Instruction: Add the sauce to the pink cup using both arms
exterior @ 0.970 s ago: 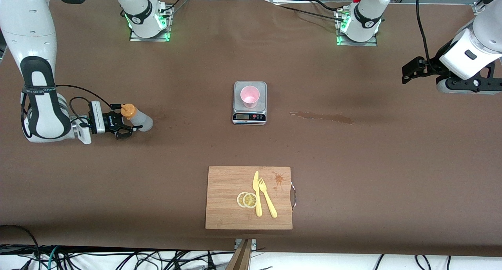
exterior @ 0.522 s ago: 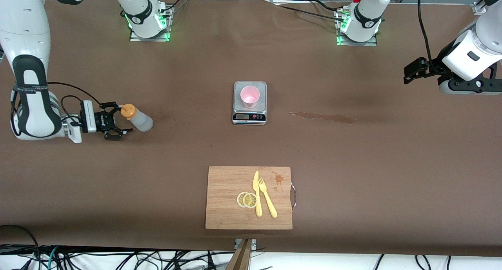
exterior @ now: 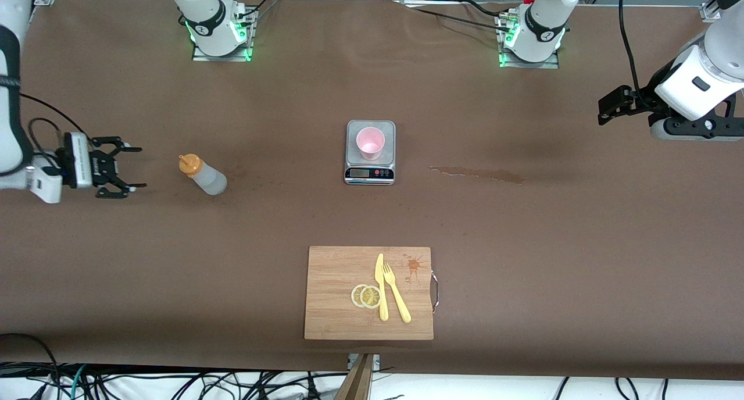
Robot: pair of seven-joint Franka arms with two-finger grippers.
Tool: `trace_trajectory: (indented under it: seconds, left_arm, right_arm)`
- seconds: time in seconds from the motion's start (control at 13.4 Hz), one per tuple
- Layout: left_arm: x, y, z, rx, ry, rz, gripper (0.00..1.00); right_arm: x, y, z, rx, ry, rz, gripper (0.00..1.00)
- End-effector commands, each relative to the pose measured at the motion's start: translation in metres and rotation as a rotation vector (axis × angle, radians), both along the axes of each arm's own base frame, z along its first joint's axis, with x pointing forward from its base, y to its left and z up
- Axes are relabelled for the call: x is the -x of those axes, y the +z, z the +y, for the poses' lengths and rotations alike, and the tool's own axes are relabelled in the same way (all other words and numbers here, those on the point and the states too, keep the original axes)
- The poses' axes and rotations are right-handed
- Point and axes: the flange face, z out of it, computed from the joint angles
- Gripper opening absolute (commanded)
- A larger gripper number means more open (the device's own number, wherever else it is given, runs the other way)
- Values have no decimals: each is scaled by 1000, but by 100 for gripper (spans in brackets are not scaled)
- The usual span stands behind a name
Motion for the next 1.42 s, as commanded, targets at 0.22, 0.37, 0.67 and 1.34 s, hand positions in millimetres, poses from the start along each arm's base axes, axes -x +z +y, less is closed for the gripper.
trace_trajectory:
  seconds: [0.22,0.37,0.67,1.34]
  left_arm:
    - [1,2,1,22,-1,2,100]
    - [-2,1,2,23,1,-1,100]
    - [-2,2,2,23,1,-1,100]
    - [-2,4,4,25,4,-6,100]
  right_arm:
    - [25,143,36,282,-380,125,100]
    - [34,183,58,379,-510,153,100]
    - [53,246,106,549,-792,188,100]
    - [84,302,162,797,-1254,223,100]
